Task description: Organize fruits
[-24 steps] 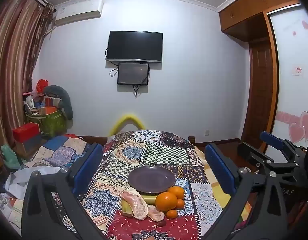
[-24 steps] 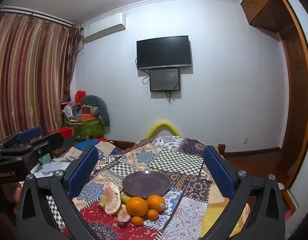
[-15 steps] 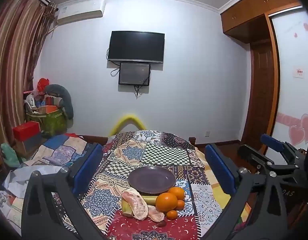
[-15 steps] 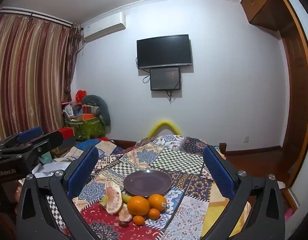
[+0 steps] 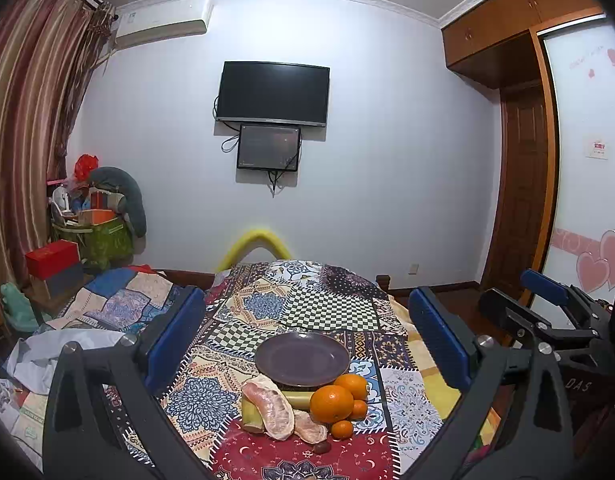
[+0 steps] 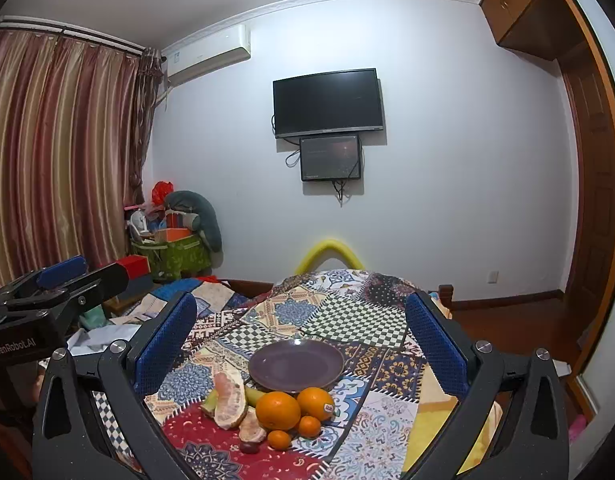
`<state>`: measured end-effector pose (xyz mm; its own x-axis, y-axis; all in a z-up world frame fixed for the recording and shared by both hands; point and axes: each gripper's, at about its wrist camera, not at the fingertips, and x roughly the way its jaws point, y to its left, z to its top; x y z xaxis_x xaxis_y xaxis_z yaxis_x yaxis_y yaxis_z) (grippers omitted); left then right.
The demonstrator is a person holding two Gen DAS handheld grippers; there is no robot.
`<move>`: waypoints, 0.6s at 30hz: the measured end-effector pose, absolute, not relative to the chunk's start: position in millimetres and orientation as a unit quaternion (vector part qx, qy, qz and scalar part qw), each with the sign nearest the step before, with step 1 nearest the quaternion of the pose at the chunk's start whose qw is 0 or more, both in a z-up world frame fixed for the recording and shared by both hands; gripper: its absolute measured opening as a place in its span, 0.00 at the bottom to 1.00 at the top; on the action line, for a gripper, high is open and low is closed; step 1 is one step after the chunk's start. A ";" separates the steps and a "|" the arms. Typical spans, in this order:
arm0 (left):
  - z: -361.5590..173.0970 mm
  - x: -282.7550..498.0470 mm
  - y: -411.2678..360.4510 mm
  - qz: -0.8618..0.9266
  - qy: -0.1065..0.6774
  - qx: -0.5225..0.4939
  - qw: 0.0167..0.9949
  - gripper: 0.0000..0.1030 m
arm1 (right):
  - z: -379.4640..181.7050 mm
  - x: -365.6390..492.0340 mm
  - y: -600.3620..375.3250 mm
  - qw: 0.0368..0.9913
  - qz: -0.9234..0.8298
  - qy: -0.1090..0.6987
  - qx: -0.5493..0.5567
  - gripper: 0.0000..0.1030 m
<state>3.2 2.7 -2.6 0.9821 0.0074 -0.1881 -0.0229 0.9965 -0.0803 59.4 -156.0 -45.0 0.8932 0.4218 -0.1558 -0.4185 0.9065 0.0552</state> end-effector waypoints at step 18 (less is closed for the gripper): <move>-5.0 3.1 1.0 0.002 0.090 -0.037 0.995 1.00 | -44.7 58.5 -157.6 0.973 0.217 0.083 0.013 1.00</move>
